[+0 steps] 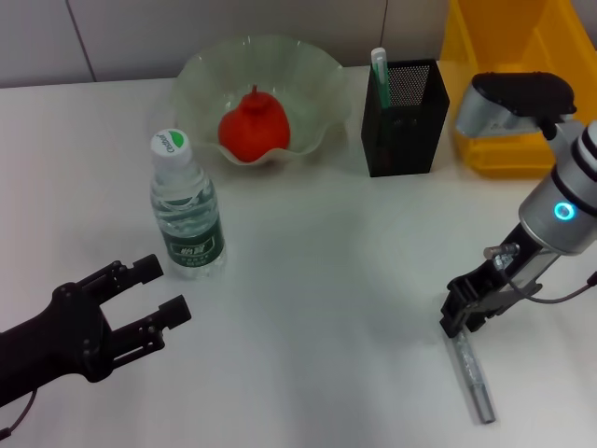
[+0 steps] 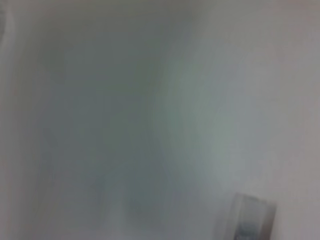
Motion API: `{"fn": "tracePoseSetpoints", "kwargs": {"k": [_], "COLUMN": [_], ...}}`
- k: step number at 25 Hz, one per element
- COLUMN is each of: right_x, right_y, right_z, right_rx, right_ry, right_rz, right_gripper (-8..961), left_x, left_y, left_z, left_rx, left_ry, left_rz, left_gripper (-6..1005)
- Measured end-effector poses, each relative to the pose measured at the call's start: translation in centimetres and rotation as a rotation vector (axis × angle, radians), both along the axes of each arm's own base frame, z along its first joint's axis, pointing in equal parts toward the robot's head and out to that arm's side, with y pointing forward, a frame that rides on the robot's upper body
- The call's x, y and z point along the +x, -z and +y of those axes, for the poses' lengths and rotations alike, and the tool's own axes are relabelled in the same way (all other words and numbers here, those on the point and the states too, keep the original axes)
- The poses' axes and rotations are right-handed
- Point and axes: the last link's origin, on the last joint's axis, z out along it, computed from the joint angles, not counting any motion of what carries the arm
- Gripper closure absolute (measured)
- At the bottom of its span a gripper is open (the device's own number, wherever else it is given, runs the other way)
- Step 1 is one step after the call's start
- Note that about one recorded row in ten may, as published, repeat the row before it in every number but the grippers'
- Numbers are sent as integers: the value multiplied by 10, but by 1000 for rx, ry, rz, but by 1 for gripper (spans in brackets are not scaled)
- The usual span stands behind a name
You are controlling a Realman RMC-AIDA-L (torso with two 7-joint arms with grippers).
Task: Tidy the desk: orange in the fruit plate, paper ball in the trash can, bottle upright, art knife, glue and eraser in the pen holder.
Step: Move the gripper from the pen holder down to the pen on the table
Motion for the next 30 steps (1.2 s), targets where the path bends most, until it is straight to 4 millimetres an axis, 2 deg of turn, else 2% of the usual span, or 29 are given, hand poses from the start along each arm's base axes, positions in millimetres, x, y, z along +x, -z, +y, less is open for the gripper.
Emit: {"fn": "tracePoseSetpoints", "kwargs": {"k": [11, 30], "right_x": [-10, -20], "right_y": [3, 10], "right_z": [8, 10], "right_rx": [-43, -78], "right_ry": [-57, -105], "right_rz": [-108, -138], "right_gripper": [684, 689], "left_x": [-1, -1], "left_y": [0, 0], "left_z": [-1, -1], "left_rx": [1, 3], "left_ry": [-3, -6], "left_rz": [0, 1], "left_gripper": [212, 211]}}
